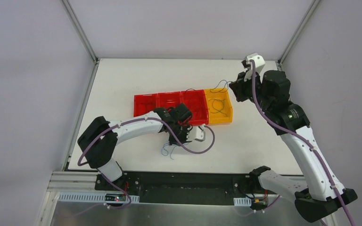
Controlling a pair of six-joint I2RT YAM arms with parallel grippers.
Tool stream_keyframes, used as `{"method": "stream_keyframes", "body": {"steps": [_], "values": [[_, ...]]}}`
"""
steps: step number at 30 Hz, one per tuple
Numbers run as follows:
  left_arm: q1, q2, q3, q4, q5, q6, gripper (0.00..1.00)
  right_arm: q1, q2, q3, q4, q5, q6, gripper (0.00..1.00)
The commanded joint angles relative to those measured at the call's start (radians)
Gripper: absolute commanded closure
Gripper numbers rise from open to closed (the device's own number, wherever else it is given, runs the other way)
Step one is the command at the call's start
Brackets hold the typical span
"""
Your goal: Untangle the cables
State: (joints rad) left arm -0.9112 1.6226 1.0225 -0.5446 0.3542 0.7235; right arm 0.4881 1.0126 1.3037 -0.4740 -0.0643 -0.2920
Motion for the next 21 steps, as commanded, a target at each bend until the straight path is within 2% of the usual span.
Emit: {"method": "stream_keyframes", "body": {"steps": [1,4,7,10,14,17,21], "values": [[-0.009,-0.088,0.239,-0.036,0.234,-0.118,1.00,-0.088,0.017,0.088,0.016,0.004,0.045,1.00],[-0.007,-0.051,0.422,-0.022,0.282,-0.222,1.00,-0.143,0.045,0.122,0.028,-0.007,0.079,1.00],[-0.001,0.015,0.564,0.020,0.292,-0.264,1.00,-0.193,0.075,0.159,0.046,-0.005,0.106,1.00],[0.022,0.086,0.632,0.157,0.270,-0.325,1.00,-0.249,0.109,0.201,0.056,-0.008,0.140,1.00],[0.069,0.244,0.799,0.292,0.242,-0.419,1.00,-0.311,0.138,0.245,0.063,-0.023,0.174,1.00],[0.097,0.353,0.936,0.358,0.218,-0.460,1.00,-0.336,0.147,0.252,0.071,-0.038,0.179,1.00],[0.109,0.485,1.089,0.367,0.171,-0.448,1.00,-0.362,0.157,0.258,0.076,-0.045,0.176,1.00]]}}
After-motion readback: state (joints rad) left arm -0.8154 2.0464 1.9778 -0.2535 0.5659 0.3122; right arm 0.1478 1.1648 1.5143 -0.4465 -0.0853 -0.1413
